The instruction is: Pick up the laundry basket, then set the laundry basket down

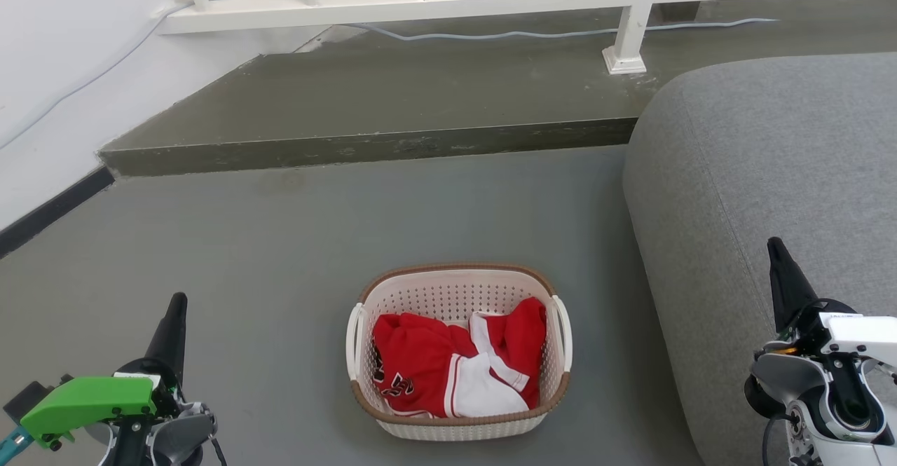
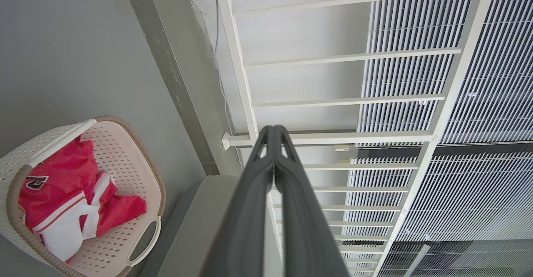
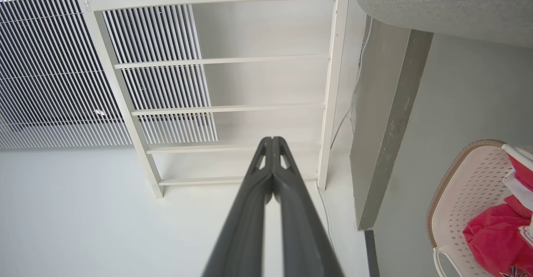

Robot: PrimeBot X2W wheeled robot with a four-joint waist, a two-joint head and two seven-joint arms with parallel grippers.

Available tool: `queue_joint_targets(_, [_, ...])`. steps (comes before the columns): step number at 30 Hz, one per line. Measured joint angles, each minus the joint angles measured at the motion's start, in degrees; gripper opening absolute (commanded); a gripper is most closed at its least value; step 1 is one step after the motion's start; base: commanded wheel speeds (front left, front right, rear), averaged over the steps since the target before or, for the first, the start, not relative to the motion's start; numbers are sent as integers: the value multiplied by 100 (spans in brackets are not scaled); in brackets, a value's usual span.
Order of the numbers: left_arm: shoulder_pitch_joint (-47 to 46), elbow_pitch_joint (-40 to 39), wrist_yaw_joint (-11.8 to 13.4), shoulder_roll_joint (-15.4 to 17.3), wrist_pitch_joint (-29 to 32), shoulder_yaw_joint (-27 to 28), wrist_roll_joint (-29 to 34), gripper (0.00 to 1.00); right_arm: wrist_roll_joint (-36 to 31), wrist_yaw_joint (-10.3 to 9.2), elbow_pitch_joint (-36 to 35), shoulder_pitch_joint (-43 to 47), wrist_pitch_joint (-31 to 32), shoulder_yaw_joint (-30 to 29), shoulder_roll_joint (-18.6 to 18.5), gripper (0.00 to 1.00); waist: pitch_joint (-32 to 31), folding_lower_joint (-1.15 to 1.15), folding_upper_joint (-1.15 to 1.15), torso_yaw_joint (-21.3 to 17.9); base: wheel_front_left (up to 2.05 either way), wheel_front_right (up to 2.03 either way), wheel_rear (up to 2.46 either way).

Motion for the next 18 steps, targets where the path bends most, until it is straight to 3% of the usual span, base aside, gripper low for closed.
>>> queue_joint_targets(18, [0,-5,-1,0,0,-1,0,0,0,0,-7,0,0,-4,3,0,0,0,0,0,0,0,0])
